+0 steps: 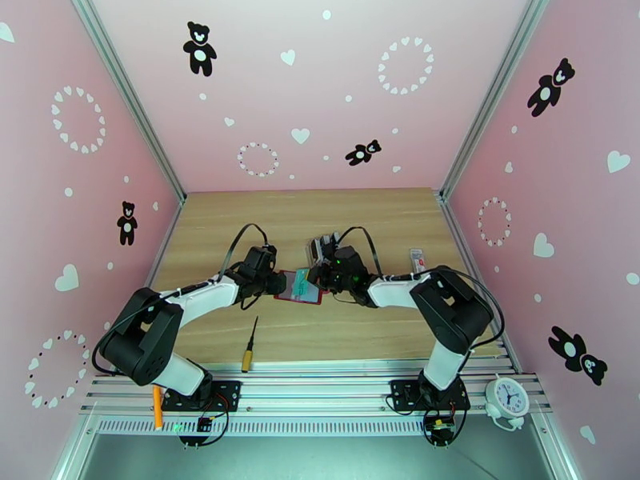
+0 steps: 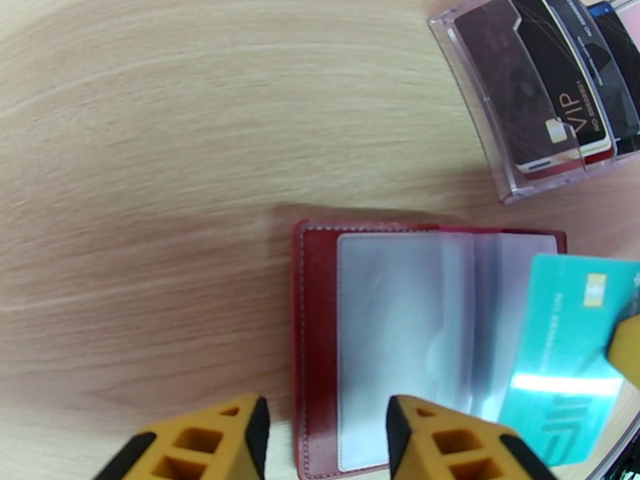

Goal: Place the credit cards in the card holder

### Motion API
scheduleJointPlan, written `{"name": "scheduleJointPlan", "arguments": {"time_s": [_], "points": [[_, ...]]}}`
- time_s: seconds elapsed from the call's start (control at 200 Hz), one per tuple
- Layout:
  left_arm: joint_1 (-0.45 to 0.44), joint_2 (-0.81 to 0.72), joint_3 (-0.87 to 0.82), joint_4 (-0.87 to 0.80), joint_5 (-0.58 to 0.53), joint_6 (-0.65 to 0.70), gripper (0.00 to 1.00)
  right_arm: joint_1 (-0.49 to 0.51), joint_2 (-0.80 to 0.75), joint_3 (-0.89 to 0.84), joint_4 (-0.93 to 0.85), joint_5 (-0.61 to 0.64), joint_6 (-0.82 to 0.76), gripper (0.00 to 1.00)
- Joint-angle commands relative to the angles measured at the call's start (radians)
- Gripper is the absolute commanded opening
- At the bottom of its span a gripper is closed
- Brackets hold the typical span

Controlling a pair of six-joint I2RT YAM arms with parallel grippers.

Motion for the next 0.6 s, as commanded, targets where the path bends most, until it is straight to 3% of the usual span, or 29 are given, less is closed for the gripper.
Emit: {"name": "scheduleJointPlan", "arguments": {"time_s": [0.0, 0.596], "points": [[-0.005, 0.031, 0.010, 0.011, -0.008, 0.019, 0.46, 0.007, 0.038, -0.014, 0.071, -0.004, 0.024, 0.00], [-0.006, 0.102, 0.044, -0.022, -0.026, 0.018, 0.42, -0.012, 0.046, -0.049, 0.066, 0.013, 0.003, 0.00]]}}
